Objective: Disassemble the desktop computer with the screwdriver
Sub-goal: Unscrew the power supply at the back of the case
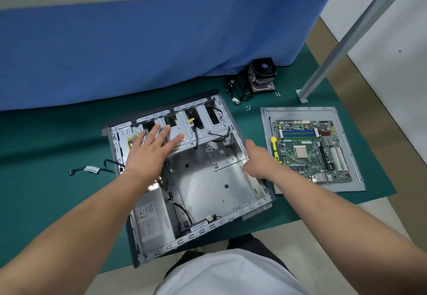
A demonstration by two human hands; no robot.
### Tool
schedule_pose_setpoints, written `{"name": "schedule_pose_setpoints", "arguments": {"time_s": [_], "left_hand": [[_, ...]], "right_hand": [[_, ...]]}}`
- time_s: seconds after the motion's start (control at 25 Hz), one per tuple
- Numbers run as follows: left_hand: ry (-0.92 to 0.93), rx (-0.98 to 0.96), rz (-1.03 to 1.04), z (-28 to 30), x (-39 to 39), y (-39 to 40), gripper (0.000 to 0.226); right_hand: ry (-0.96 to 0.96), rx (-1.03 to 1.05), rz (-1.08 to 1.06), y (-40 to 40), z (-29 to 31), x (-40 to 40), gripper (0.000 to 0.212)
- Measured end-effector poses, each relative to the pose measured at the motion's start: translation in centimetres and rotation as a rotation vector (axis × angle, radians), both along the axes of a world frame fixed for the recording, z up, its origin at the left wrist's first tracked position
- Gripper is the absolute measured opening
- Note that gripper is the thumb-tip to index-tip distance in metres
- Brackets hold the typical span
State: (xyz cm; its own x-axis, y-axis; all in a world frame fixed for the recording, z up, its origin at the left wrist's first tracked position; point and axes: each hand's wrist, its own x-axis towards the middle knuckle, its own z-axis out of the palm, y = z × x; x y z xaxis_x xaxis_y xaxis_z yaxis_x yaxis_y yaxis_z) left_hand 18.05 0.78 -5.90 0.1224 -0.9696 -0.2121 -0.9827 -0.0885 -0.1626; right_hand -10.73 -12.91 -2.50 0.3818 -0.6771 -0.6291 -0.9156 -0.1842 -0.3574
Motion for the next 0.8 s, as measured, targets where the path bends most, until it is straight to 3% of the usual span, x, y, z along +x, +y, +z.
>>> {"name": "schedule_pose_setpoints", "arguments": {"time_s": [0.24,0.4,0.52,0.6,0.68,0.8], "left_hand": [[0.047,-0.018,0.225,-0.1,-1.8,1.6,0.096],[0.024,-0.034,0.364,-0.1,-5.4,2.7,0.092],[0.037,-0.016,0.384,0.2,-6.0,2.8,0.096],[0.074,-0.030,0.271,0.6,-5.2,2.7,0.099],[0.103,-0.041,0.016,1.0,-4.4,2.1,0.092],[0.064,0.095,-0.396,1.6,-3.3,0.4,0.045]], "right_hand": [[-0.015,-0.226,0.133,-6.2,0.9,4.1,0.028],[0.016,-0.320,0.182,-9.2,0.9,7.0,0.028],[0.021,-0.348,0.182,-9.2,0.6,7.6,0.040],[-0.005,-0.347,0.237,-8.3,-0.1,6.5,0.053],[-0.026,-0.390,0.321,-6.4,-0.5,4.3,0.069],[-0.115,-0.403,0.489,-2.3,-0.5,0.4,0.062]]}}
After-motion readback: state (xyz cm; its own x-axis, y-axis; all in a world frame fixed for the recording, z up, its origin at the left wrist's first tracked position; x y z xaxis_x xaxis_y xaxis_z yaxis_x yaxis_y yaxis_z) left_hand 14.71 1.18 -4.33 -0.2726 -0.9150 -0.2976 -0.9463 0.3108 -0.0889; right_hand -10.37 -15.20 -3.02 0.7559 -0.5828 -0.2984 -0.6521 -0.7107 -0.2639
